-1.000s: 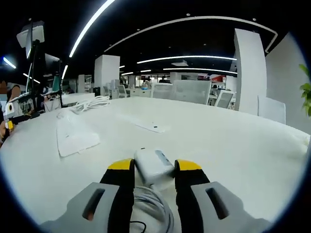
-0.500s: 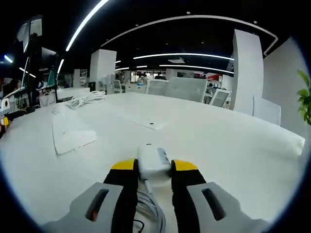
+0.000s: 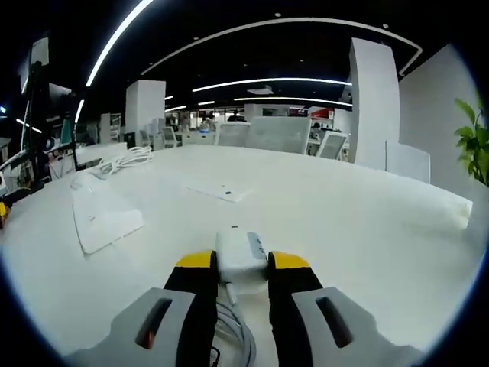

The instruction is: Straighten the power strip on the desk, plug the charger into it

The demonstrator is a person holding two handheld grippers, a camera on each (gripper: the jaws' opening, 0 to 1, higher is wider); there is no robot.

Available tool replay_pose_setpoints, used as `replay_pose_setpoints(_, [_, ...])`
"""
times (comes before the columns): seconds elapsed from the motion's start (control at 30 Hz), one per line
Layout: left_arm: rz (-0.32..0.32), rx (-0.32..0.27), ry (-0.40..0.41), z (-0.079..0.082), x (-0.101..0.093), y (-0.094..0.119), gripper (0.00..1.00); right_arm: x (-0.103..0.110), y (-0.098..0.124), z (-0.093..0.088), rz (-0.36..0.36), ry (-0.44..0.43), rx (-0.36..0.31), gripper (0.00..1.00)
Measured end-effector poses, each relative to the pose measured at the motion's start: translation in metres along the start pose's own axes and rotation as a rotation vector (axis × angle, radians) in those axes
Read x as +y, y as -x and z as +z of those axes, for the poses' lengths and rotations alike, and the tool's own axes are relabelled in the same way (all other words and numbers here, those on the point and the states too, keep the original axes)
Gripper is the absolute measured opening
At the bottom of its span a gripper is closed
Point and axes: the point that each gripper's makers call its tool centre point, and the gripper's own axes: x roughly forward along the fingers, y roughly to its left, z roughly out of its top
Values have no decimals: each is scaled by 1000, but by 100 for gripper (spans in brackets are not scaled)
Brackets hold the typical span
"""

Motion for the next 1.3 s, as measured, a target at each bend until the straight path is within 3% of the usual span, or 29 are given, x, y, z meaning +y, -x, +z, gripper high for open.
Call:
replay_pose_setpoints(0.23, [0, -6, -1, 2, 0, 0, 99, 6, 10, 1, -9, 34, 0, 23])
replay_pose_setpoints(0.87, [-15, -3, 5, -1, -4, 5, 99, 44, 45, 35, 35, 221, -14, 23])
replay_pose_setpoints(1.3, [-21, 2, 8, -2, -7, 6, 99, 67, 56, 53, 56, 364, 9, 23])
